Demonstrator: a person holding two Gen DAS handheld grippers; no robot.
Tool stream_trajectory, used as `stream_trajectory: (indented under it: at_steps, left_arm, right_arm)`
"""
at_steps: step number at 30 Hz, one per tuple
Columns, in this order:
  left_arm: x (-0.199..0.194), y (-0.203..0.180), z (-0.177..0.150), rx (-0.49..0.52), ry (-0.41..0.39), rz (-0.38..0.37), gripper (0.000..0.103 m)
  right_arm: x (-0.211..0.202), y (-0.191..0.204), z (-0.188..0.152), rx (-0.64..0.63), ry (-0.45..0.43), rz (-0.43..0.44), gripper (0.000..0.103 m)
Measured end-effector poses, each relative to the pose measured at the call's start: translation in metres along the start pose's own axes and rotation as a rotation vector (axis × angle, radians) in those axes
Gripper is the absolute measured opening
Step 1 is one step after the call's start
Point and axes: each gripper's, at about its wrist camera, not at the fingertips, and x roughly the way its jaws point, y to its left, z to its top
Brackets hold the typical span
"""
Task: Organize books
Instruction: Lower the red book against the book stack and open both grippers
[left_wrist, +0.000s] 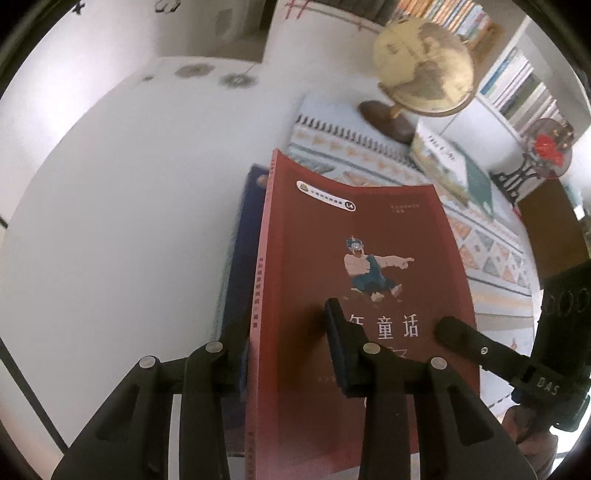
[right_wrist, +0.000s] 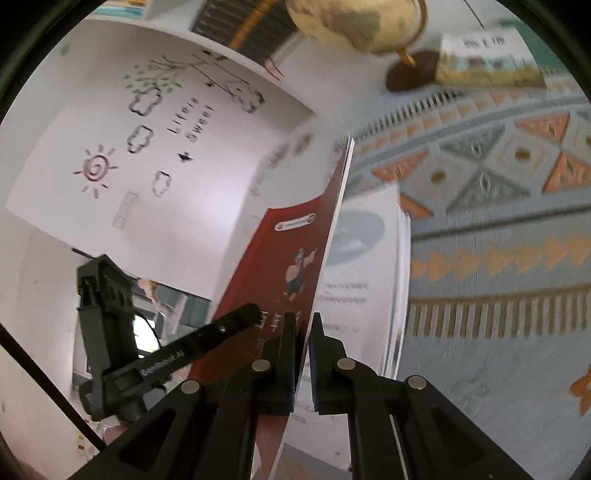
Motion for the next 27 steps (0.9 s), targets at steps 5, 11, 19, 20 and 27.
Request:
stream_trajectory:
  at_steps: [5,11,19,20,27]
  left_arm:
    - [0.005,0.008,-0.008,0.01,0.019,0.02,0.036]
    - [0.006,0.014,-0.008,0.037,0.03,0.074,0.038]
    - [-0.003,0.019,0.0,0.008,-0.006,0.115,0.04]
    - [-0.004,0.017,0.001,0.017,-0.011,0.12,0.04]
    - [-0.002,0.0,0.011,0.06,-0.022,0.136,0.04]
  right_arm:
    - [0.017,-0.014,-0.01,0.048,0.01,-0.027,0.006]
    - [0.019,-0.018,-0.009,0.079,0.003,-0.037,0.007]
    - [0.014,-0.024,-0.012,0.164,-0.008,-0.02,0.01]
    - [0.012,-0.027,-0.011,0.181,-0.008,-0.013,0.01]
    - [-0.022,-0.038,0.0,0.137,-0.09,-0.071,0.022]
